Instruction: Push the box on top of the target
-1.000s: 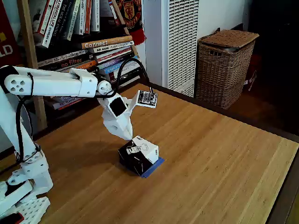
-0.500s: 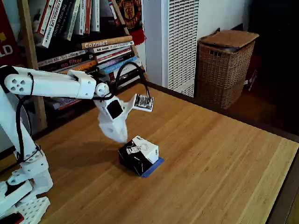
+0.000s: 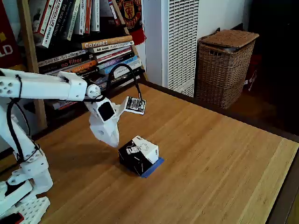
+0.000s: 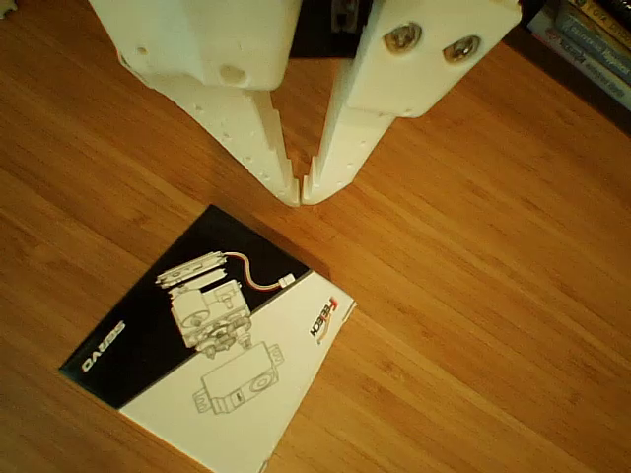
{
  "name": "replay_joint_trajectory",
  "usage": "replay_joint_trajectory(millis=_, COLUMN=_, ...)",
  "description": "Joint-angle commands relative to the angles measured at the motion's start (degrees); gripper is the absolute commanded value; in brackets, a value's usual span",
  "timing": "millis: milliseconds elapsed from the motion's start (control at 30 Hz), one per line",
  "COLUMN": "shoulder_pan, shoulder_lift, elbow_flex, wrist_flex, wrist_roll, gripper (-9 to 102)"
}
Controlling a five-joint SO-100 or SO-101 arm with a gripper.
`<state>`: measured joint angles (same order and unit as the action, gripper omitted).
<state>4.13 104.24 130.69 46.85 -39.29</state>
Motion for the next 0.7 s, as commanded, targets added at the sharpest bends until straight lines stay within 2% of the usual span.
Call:
replay_joint_trajectory(millis=0, shoulder_pan=1.05, shoulder_lift=3.25, elbow_flex=0.26, wrist_flex=0.35, wrist_roll=-0.09, gripper=0)
replay_joint_trajectory(millis=667, shoulder_pan=6.06, shoulder_lift=6.06, elbow_flex=2.2, wrist_flex=-0.09, wrist_roll=-3.87, gripper=0)
